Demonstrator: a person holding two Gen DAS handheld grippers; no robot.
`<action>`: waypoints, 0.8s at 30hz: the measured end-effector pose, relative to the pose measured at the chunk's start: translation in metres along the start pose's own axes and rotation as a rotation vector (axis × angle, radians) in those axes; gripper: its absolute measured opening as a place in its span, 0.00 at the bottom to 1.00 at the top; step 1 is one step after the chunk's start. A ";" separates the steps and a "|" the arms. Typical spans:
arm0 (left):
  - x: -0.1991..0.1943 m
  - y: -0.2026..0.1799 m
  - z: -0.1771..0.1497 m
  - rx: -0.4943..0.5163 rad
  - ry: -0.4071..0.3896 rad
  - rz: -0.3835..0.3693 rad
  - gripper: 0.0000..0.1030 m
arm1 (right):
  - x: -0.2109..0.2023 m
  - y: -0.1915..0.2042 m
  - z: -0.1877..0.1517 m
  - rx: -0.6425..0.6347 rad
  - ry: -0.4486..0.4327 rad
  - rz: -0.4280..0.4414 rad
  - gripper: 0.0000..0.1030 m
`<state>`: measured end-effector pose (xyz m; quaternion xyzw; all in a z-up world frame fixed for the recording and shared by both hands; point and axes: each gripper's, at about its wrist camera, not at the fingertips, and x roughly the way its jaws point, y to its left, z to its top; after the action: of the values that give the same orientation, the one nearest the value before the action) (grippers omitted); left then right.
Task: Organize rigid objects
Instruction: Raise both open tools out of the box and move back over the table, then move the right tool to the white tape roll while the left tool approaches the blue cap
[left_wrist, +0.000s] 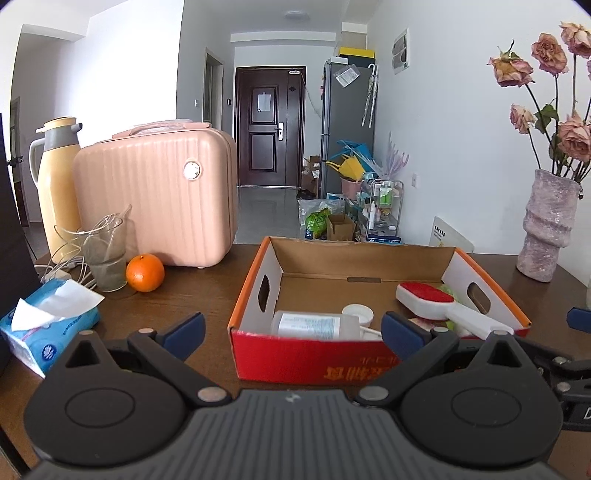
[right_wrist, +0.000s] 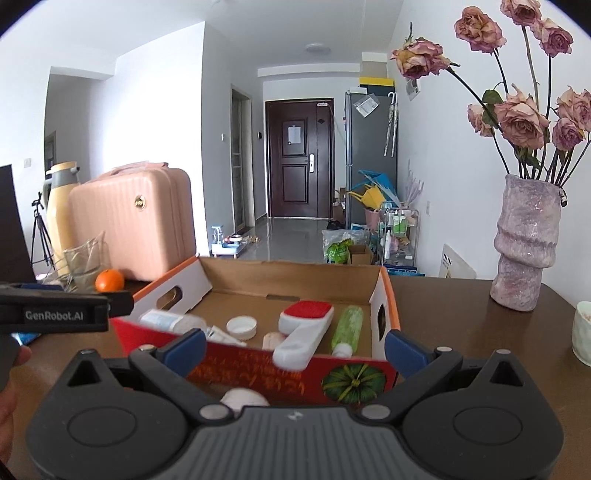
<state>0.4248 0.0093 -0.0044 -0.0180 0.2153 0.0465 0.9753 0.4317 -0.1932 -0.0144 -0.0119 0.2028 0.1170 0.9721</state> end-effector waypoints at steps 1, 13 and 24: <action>-0.003 0.000 -0.002 0.001 0.000 0.002 1.00 | -0.003 0.001 -0.002 -0.001 0.001 -0.001 1.00; -0.038 0.003 -0.026 0.007 0.016 -0.007 1.00 | -0.035 0.009 -0.026 -0.004 0.009 0.006 1.00; -0.059 0.008 -0.046 0.005 0.048 -0.021 1.00 | -0.057 0.009 -0.048 0.017 0.028 0.003 1.00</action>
<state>0.3515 0.0095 -0.0212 -0.0190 0.2387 0.0351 0.9703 0.3605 -0.2005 -0.0356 -0.0050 0.2172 0.1168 0.9691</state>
